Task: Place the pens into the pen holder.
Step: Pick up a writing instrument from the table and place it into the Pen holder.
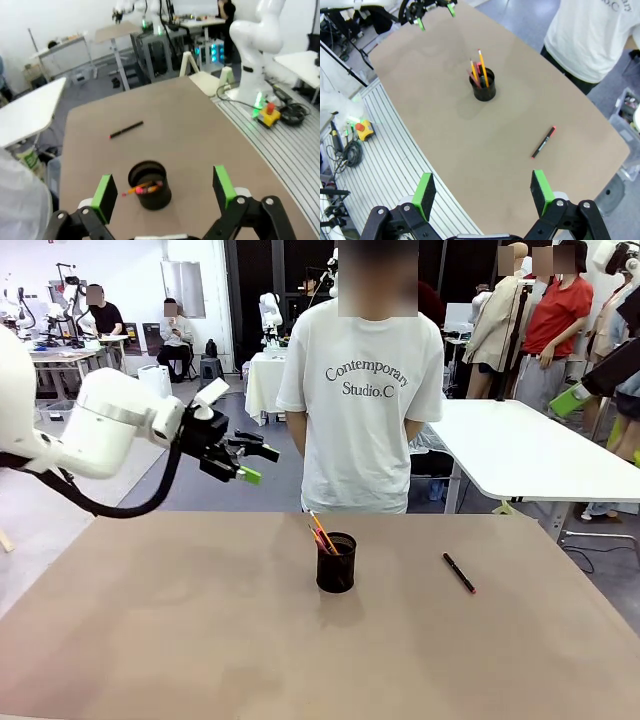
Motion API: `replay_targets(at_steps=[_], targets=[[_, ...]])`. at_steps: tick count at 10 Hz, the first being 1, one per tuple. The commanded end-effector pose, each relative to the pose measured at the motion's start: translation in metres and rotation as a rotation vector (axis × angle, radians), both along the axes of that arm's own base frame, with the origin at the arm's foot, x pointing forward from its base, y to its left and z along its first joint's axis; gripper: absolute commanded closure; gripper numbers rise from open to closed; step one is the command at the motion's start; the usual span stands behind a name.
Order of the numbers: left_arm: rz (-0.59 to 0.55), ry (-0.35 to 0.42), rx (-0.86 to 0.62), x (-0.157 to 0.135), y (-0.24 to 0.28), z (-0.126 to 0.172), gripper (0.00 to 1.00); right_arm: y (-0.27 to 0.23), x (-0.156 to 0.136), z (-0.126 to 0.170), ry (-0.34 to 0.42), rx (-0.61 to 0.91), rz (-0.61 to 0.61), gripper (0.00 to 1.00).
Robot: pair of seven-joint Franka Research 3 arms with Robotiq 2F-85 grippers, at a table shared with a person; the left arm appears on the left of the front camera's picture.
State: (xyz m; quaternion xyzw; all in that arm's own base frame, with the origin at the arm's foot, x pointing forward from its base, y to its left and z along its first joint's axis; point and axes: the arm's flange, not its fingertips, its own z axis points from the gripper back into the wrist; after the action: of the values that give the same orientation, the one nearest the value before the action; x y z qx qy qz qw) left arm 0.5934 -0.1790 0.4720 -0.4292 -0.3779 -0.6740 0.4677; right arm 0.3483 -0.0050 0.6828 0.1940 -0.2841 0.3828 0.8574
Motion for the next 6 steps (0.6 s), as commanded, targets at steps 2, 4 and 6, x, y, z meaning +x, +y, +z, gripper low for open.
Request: replay_targets(at_steps=[2,4,6], targets=[[0.147,0.034,0.158,0.007,0.034,0.034,0.00,0.001,0.000,0.002,0.000,0.017,0.003,0.00],[0.254,0.032,0.216,-0.004,0.068,0.053,0.00,0.001,0.000,0.002,0.000,0.017,0.003,0.00],[0.291,0.007,0.265,-0.006,0.108,0.065,0.00,0.001,0.000,0.002,0.000,0.017,0.003,0.00]])
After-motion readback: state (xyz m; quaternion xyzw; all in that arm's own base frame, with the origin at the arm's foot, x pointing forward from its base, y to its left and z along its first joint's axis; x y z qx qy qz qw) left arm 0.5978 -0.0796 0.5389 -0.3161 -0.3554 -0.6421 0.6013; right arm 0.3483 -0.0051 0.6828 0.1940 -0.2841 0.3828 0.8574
